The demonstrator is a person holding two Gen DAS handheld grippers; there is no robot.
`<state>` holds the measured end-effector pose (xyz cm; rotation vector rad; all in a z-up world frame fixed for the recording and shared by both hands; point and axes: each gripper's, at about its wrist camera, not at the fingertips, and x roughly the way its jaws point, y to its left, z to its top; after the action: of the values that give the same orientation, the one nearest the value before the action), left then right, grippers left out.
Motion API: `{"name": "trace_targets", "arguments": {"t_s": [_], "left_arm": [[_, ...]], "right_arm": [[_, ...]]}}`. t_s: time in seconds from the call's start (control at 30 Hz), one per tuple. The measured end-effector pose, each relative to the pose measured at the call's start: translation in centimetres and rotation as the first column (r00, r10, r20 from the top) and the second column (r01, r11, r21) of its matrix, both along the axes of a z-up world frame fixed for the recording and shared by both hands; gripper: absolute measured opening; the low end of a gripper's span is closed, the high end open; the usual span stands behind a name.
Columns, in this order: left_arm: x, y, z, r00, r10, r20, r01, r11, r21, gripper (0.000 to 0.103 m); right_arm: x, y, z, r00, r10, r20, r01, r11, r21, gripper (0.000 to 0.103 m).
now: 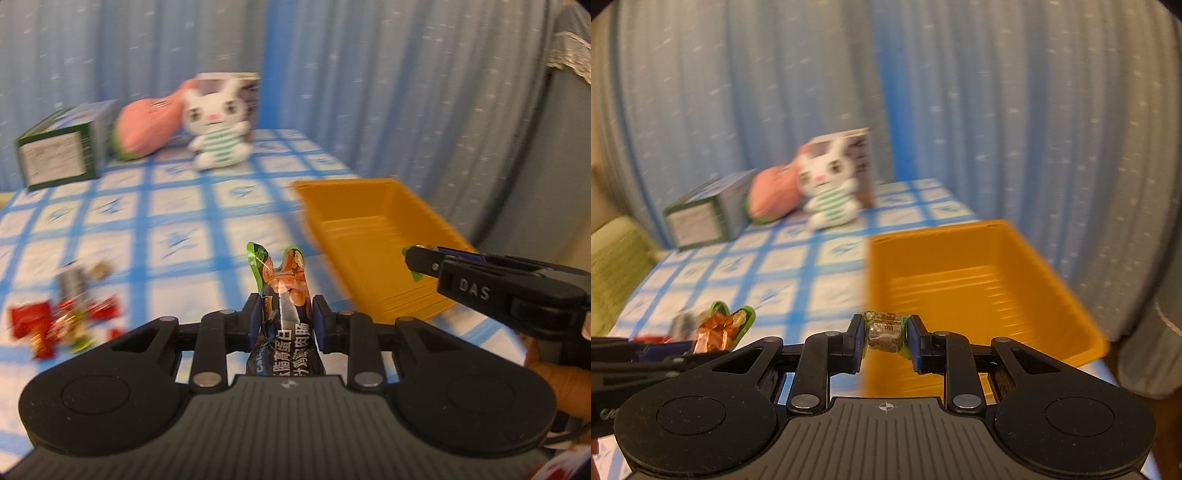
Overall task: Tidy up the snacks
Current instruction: 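Carry both held snacks over the orange tray with both grippers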
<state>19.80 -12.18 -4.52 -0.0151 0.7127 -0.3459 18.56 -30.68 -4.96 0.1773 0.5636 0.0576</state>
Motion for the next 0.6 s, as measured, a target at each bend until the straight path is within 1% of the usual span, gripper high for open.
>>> {"name": "trace_targets", "arguments": {"t_s": [0.1,0.17,0.3,0.53,0.6], "left_arm": [[1.1,-2.9,0.2,0.999,-0.049,-0.002,0.049,0.999,-0.023,0.026],[1.8,-4.5,0.3,0.997,-0.074,0.003,0.074,0.997,-0.022,0.026],[3.2,-6.8,-0.1,0.994,-0.105,-0.004,0.105,0.994,-0.039,0.026],[5.2,-8.9,-0.9,0.990,-0.140,0.005,0.140,0.989,-0.037,0.026],[5.8,-9.1,-1.3,0.988,-0.151,0.008,0.151,0.987,-0.048,0.026]], "right_arm": [[0.6,-3.0,0.3,0.999,-0.047,-0.010,0.048,0.999,0.005,0.025],[1.0,-4.6,0.4,0.998,-0.067,-0.018,0.067,0.998,0.011,0.025],[1.8,-6.9,-0.2,0.995,-0.092,-0.044,0.093,0.995,0.023,0.025],[3.1,-8.7,-1.2,0.990,-0.123,-0.073,0.127,0.990,0.066,0.025],[3.4,-9.1,-1.3,0.988,-0.132,-0.075,0.138,0.987,0.079,0.025]]}}
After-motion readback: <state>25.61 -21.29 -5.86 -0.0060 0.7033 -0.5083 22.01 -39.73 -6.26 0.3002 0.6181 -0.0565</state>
